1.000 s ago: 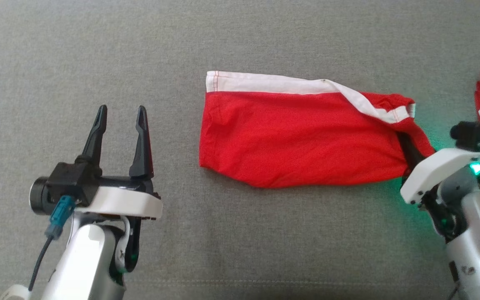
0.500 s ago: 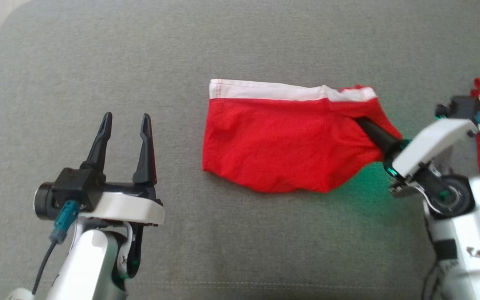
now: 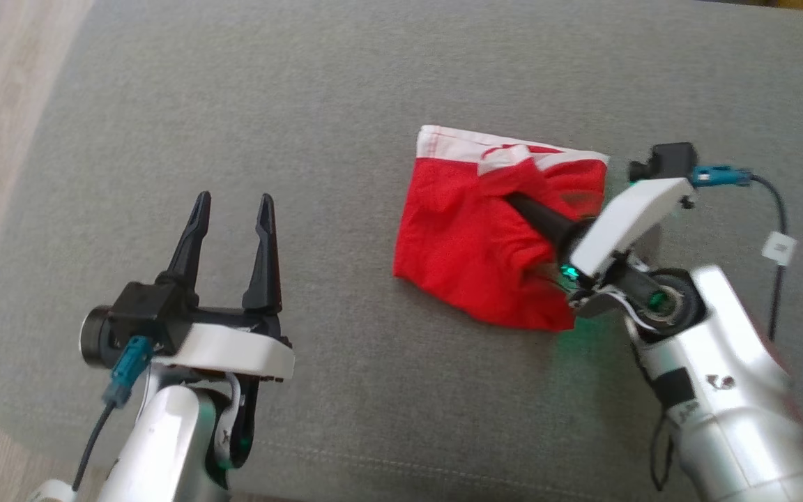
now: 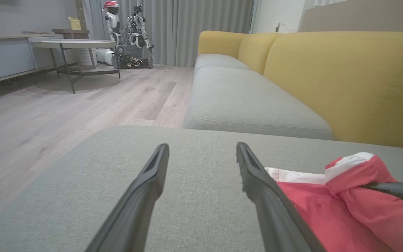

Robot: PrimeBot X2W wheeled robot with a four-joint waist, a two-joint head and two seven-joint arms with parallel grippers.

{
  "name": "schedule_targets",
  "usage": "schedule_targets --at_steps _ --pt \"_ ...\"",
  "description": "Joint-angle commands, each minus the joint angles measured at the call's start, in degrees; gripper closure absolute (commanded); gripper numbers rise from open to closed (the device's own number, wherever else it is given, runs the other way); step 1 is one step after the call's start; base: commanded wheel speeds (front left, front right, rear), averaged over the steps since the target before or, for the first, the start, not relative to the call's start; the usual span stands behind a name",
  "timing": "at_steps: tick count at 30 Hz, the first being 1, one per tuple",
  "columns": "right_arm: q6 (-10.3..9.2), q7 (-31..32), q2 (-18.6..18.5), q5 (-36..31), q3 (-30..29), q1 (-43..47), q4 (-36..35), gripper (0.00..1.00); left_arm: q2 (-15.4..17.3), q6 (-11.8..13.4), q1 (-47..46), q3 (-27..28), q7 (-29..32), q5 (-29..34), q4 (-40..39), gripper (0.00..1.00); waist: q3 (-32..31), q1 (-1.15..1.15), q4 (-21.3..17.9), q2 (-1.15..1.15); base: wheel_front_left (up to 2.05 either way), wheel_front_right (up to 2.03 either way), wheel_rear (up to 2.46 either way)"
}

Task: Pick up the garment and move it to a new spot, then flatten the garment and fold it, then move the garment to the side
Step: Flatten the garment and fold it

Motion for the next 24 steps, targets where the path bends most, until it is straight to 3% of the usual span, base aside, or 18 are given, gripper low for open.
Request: schedule_targets --at_steps 1,7,8,9,17,24 --pt "-0.05 -1.67 1.11 1.50 2.54 -3.20 -1.03 1.00 0.31 -0.15 -1.59 1.60 -0.70 0.69 -1.68 0.00 0.57 0.00 1.06 0.00 0.00 0.00 0.00" --pt "-0.05 -8.25 1.13 4.28 10.39 -6.60 4.29 0.99 -0.31 -0.80 -2.03 1.84 -0.70 0.88 -1.50 0.00 1.45 0.00 2.37 0.00 0.00 0.00 0.00" --pt "-0.05 -9.19 1.14 4.67 11.39 -7.03 5.08 0.62 -0.42 -0.89 -2.10 1.90 -0.70 0.93 -1.48 0.00 1.56 0.00 2.47 0.00 0.00 0.00 0.00" --pt "-0.05 -10.30 1.14 4.63 12.27 -7.53 5.90 0.00 -0.53 -0.95 -2.14 1.97 -0.70 1.00 -1.48 0.00 1.65 0.00 2.53 0.00 0.00 0.00 0.00" --pt "-0.05 -18.64 0.79 4.33 17.59 -9.82 5.32 0.00 -1.11 -1.20 -2.02 3.07 -0.70 1.51 -1.50 0.00 2.15 0.00 1.46 0.00 0.00 0.00 0.00" --pt "-0.05 -29.30 -4.78 2.60 20.53 -8.61 -3.56 0.00 -1.20 -1.50 -1.72 3.81 -0.70 2.21 -1.26 0.00 1.47 0.00 -1.43 0.00 0.00 0.00 0.00"
